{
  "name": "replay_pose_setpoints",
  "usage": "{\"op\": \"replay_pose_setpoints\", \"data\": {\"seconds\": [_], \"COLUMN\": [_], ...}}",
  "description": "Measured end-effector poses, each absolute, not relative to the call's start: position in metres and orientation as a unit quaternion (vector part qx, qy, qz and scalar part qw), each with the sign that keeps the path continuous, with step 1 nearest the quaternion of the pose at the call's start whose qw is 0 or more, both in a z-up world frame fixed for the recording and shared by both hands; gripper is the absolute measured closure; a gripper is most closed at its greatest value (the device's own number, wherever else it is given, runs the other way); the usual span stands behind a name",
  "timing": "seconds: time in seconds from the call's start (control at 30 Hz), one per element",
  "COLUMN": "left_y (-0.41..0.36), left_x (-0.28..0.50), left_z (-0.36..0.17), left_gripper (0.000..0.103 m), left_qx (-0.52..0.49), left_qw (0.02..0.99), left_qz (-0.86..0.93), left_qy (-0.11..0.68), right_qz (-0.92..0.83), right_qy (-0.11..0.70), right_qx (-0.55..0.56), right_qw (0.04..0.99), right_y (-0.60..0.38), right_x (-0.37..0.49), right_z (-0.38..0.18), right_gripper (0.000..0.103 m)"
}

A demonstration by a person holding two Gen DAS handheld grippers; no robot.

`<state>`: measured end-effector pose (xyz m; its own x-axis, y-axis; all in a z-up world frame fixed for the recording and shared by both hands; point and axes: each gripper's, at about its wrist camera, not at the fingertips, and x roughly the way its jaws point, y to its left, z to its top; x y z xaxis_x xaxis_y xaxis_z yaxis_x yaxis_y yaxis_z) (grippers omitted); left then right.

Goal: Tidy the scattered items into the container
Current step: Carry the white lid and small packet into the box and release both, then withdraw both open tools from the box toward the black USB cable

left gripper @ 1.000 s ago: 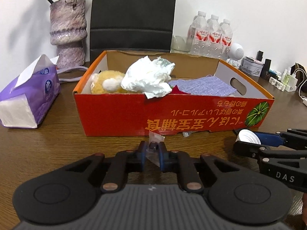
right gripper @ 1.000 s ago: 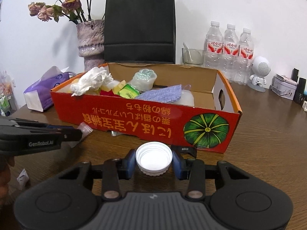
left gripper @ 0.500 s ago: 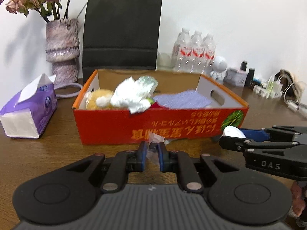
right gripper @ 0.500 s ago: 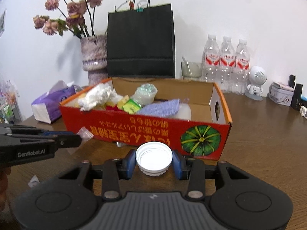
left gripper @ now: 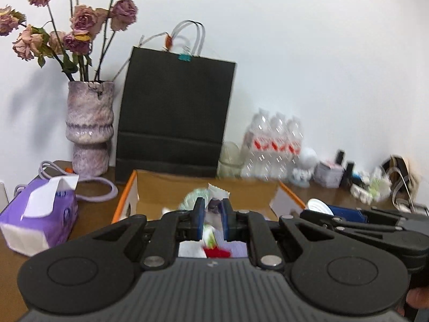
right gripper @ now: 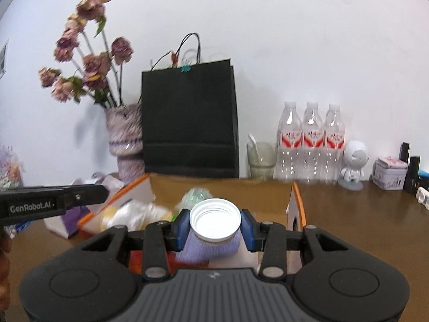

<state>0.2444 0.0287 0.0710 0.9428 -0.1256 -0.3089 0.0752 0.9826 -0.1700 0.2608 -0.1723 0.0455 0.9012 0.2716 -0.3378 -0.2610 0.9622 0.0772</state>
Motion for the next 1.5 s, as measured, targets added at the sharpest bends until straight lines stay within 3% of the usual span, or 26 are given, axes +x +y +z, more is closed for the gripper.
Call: {"op": "replay_pose_setpoints", "data": {"seconds": [0.6,0.63,0.67,0.7,0.73,0.77,1.5], "left_y": [0.046,0.046,0.046,0.045,0.044,0.043,0.043], "left_x": [0.333,0.333,0.333,0.332,0.329,0.327,0.32], "left_z": [0.03,0.03,0.03,0.031,0.032,0.034,0.043], "left_gripper": [0.088,0.071,0.027,0.005,0.0,0.0,0.0], "left_qx": [-0.083,-0.083,-0.081,-0.078,-0.074,-0.07,-0.069], "left_qw": [0.97,0.969,0.969,0.969,0.971,0.973,0.974], "left_qz": [-0.009,-0.007,0.002,0.015,0.026,0.029,0.027], "left_qy": [0.23,0.232,0.234,0.234,0.225,0.218,0.212], "right_qz": [0.121,0.125,0.132,0.136,0.137,0.135,0.105], "right_qy": [0.236,0.243,0.252,0.26,0.266,0.266,0.267], "right_qx": [0.022,0.023,0.023,0.022,0.019,0.013,0.01], "right_qw": [0.964,0.962,0.959,0.956,0.954,0.954,0.958], "right_y": [-0.165,-0.165,-0.165,-0.165,-0.165,-0.164,-0.174], "right_x": [0.352,0.353,0.354,0.355,0.355,0.354,0.35], "right_z": [0.016,0.015,0.015,0.015,0.015,0.016,0.022], "right_gripper": [0.064,0.063,0.053,0.024,0.007,0.0,0.0]}}
